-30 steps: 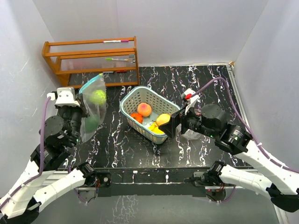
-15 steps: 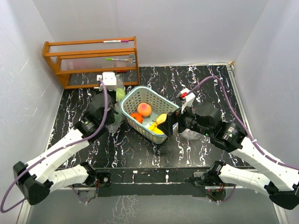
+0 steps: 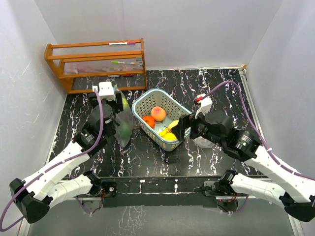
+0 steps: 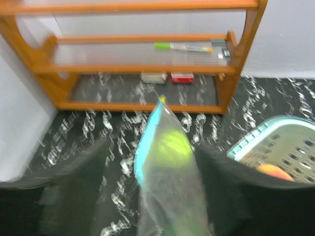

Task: Place the food in the zip-top bag and seal the zipper
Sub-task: Place the zipper food storage bag at the center of the board, then pick up the zipper food storage bag at the center of the board.

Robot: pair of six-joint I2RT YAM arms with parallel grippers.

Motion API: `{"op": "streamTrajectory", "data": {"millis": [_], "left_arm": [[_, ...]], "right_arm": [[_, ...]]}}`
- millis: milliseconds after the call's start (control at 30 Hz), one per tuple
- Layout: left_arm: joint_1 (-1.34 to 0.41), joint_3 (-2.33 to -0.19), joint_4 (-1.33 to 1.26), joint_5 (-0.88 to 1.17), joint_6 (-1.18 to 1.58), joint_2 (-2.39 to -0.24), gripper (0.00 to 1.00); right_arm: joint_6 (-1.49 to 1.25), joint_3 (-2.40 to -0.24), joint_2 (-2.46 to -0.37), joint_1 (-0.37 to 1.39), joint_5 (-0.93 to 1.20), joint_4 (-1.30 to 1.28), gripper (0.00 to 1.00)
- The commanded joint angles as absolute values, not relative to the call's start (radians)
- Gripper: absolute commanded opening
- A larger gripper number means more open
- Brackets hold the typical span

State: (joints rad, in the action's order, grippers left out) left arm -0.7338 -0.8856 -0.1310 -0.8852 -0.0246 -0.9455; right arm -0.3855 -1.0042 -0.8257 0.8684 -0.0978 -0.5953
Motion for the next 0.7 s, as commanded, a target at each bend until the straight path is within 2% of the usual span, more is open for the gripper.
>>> {"op": "streamTrajectory", "data": {"millis": [0,33,67,333,533,667], "left_arm": [[-0.725,-0.877,0.083,-0.857,0.187,-0.889,0.91],[-0.724,-0.883,0.119,-0.830,0.213,-0.874,0.96],[-0.724,-0.888,0.151,-0.791,0.232,-0.859,0.97],[-0.724,-0.903,0.327,-0.745,0.227,-0.709,0.97],[-0.724,-0.893,0.344,-0.730,0.206,-0.619,0.97],[-0.724,-0.895,0.330,-0.716,0.194,-0.613,0.97]], "right_arm": [[-0.547,-1.047,-0.857,0.865,-0.393,-0.718,0.98],[-0.573,-1.051,-0.861,0.864,-0.427,-0.747,0.98],[-0.596,-1.055,-0.865,0.864,-0.452,-0.766,0.98],[-0.820,-1.016,-0.853,0.864,-0.587,-0.917,0.98],[-0.970,-0.924,-0.799,0.862,-0.591,-0.953,0.85],[-1.027,-0.889,-0.809,0.862,-0.575,-0.959,0.84]]}}
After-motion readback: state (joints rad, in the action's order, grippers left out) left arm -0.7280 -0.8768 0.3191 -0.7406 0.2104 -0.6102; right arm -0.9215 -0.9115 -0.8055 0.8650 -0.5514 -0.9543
